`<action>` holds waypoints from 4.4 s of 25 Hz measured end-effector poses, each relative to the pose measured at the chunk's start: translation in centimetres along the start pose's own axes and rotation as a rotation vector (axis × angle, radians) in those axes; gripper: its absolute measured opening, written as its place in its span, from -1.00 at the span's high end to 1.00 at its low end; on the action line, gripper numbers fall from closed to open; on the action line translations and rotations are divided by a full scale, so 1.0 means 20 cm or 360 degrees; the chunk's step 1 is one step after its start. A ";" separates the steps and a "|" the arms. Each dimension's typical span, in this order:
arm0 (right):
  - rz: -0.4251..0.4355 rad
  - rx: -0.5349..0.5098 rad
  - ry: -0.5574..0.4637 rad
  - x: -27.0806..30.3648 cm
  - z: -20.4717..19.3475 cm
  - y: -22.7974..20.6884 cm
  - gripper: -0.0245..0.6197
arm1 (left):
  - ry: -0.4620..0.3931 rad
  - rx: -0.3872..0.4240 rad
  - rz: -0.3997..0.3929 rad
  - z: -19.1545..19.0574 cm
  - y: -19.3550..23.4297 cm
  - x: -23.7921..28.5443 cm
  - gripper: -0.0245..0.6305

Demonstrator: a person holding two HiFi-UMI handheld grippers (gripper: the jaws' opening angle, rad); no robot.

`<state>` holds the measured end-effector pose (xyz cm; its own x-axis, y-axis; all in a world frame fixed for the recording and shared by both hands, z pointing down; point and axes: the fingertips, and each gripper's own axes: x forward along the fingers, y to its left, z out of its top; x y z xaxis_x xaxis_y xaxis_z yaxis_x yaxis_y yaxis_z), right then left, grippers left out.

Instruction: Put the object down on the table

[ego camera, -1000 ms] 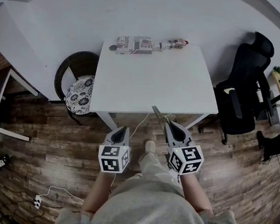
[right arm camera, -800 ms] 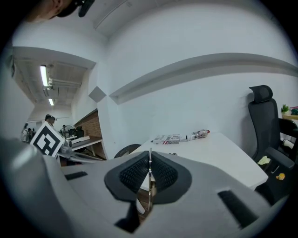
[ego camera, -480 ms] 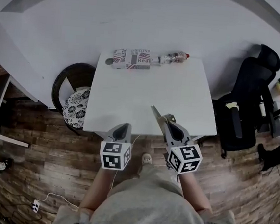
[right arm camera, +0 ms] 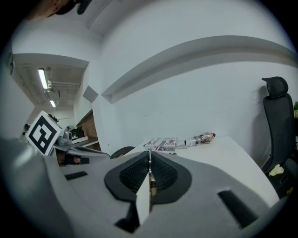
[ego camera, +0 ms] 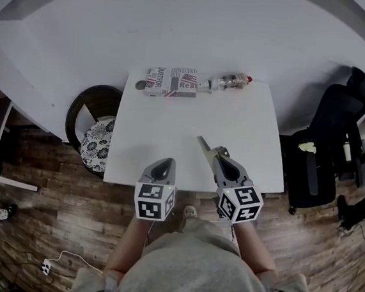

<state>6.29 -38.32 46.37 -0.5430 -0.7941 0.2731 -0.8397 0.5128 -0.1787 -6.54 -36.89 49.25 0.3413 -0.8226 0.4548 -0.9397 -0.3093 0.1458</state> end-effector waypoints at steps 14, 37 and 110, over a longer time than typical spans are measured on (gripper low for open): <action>0.0030 -0.0003 0.0138 0.34 -0.16 -0.19 0.87 | 0.0120 -0.0115 0.0072 -0.09 0.11 0.20 0.89; -0.0008 -0.0022 0.0418 0.65 -0.48 -0.43 0.87 | 0.0205 -0.0147 0.0104 -0.11 0.17 0.42 0.89; -0.0055 -0.0022 0.0091 -0.48 -0.40 0.43 0.83 | 0.0048 -0.0138 0.0103 -0.54 -0.07 -0.74 0.89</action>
<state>4.23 -23.64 49.79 -0.5124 -0.7916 0.3328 -0.8578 0.4901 -0.1550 -10.55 -19.15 51.83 0.2806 -0.8245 0.4914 -0.9584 -0.2126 0.1905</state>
